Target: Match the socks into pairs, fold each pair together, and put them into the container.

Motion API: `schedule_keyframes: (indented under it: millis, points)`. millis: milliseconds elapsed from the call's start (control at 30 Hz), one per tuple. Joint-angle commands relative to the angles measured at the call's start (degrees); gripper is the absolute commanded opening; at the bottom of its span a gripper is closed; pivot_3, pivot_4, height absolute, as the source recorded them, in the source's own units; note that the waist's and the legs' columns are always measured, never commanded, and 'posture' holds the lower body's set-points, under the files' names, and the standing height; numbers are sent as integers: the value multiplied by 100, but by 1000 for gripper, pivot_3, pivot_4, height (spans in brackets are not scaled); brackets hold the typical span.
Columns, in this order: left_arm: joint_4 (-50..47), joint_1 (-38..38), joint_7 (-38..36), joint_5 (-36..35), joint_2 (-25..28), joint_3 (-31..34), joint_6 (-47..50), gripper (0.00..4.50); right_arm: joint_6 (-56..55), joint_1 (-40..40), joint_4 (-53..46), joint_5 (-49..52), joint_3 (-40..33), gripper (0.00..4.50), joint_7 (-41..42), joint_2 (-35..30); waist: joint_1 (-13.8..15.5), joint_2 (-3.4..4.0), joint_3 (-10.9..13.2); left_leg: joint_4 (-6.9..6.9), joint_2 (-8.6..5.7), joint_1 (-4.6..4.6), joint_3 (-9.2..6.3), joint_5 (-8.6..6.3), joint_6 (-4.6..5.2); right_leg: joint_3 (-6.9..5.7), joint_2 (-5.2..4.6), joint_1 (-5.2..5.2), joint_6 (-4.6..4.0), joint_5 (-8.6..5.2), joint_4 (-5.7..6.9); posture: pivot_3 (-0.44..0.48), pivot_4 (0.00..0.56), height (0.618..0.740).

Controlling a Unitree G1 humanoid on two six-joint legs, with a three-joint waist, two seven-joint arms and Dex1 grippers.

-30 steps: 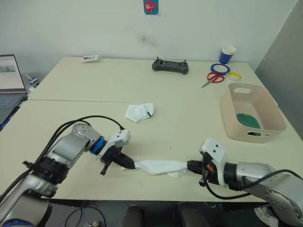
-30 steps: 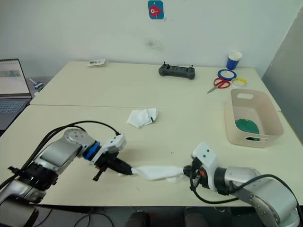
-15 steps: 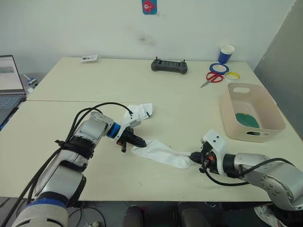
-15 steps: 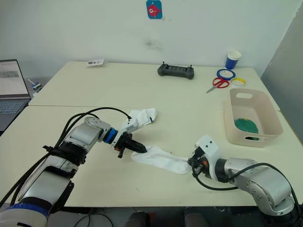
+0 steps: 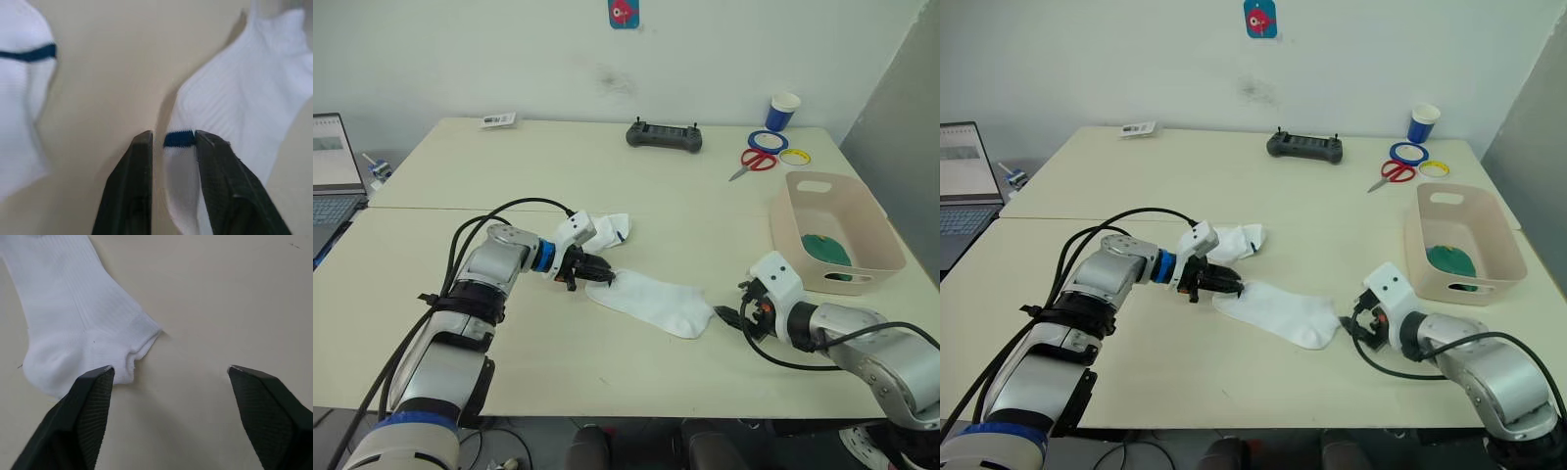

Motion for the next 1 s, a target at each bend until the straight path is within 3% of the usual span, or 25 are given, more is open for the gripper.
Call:
schedule_keyframes:
  millis: [33,200,500,600,667,733,800,1000]
  points:
    - [-771,208,71,-250,263,371,375,2870,-206,273,-551,-33,-263,4500,-80,43,-5,0,0,0,0,0,0,0,0,0,0,0,0,0,1,0,150,740]
    - [-1462,703,169,-355,505,503,606,4488,-581,613,-780,-205,-158,4500,-269,324,-25,0,0,1,1,3,-2,0,0,-1,0,2,0,0,3,0,150,740]
    - [-1282,1126,1148,113,11,362,-266,4488,-921,683,-169,-702,338,4500,-834,1172,6,0,0,6,-1,3,0,1,-1,1,-3,4,7,5,1,0,150,740]
    - [-931,1101,1359,289,-104,327,-568,3974,-1125,651,202,-953,623,4500,-923,1379,13,0,0,5,-1,4,1,0,-1,1,-2,4,7,5,0,0,150,740]
    - [-939,1157,1306,321,-102,273,-590,3386,-1205,665,423,-1113,757,4500,-993,1481,4,0,-1,5,-1,4,1,0,-1,1,-1,3,6,5,1,0,150,740]
    - [-998,1259,1238,352,-81,221,-608,2762,-1237,714,512,-1164,806,4123,-983,1548,6,1,-1,5,-1,4,1,0,-1,2,-2,3,6,5,1,0,150,740]
    - [-1026,1352,1179,344,-82,208,-590,2163,-1234,741,498,-1160,861,3589,-922,1588,9,1,-2,5,-1,4,1,0,-1,2,-2,4,6,5,1,0,150,740]
    - [-1598,1676,1080,157,-1,286,-267,288,-1146,730,258,-1024,859,1446,-653,1574,2,3,-3,5,-1,9,1,0,-1,3,-2,8,6,6,3,0,150,740]
